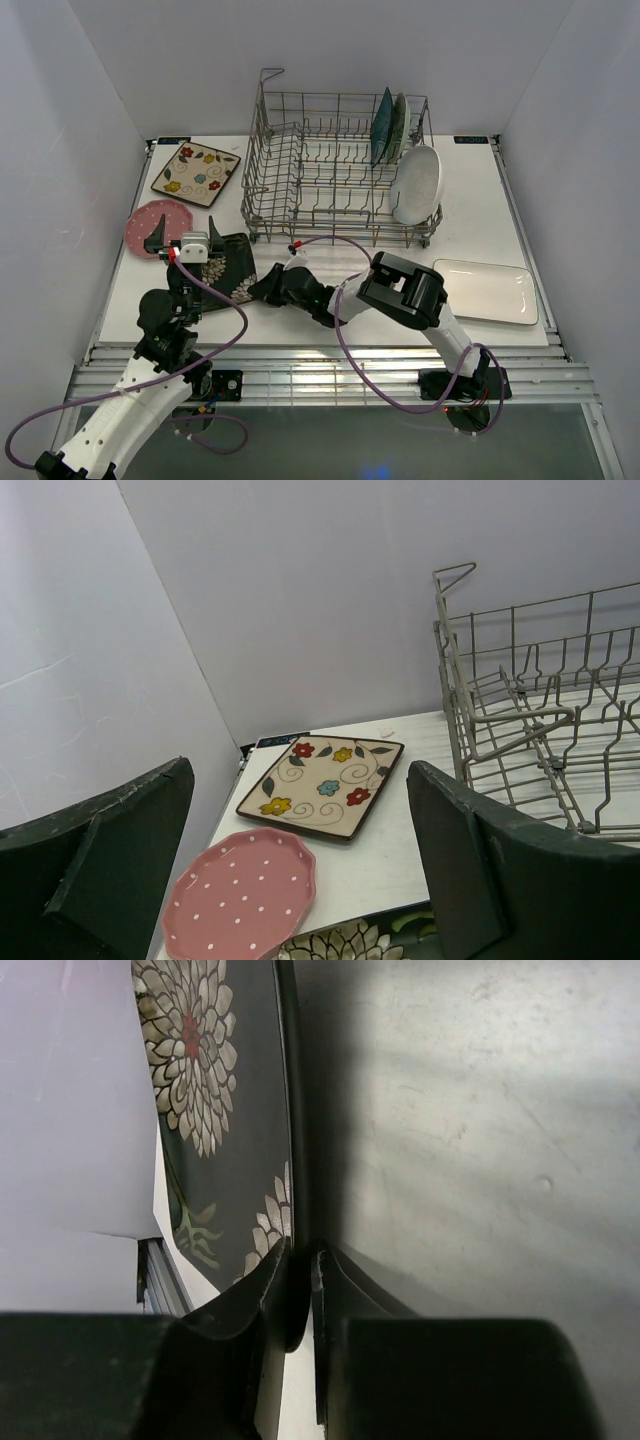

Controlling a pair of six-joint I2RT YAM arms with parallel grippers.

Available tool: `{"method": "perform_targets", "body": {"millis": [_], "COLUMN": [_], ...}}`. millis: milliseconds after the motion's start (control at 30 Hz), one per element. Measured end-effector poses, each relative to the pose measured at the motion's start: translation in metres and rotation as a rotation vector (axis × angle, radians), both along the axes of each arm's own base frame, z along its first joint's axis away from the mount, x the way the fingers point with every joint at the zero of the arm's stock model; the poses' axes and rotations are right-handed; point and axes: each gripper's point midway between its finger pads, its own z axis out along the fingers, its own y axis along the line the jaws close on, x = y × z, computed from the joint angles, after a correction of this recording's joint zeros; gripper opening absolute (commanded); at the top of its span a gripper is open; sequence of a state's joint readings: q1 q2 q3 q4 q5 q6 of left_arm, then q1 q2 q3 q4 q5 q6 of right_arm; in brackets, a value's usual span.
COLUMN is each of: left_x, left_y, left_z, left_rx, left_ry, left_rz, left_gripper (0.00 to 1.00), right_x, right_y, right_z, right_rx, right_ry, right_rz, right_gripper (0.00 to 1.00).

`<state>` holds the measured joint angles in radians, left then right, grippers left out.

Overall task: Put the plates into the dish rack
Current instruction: Pick up the plate at the center of the board.

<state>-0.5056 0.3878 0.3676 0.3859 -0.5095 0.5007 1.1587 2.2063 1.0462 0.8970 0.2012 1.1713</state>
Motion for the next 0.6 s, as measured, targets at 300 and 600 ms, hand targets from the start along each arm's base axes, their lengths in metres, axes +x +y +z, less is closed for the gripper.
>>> {"method": "perform_targets", "body": {"millis": [300,600], "left_x": [-0.001,-0.001], "left_y": [0.001,0.001], "left_z": [0.001,0.001], "left_rx": [-0.002,-0.002], "left_ry": [-0.004,-0.005], "left_rz": [0.0,0.0], "left_gripper": [0.98,0.98], "right_x": [-0.015,-0.021], "right_y": [-0.019,-0.022], "right_z": [0.004,0.017], "right_rx": [-0.041,-0.119], "right_ry": [-0.035,-0.128], "right_rz": [-0.01,-0.009], "right_gripper": [0.08,0.08]}}
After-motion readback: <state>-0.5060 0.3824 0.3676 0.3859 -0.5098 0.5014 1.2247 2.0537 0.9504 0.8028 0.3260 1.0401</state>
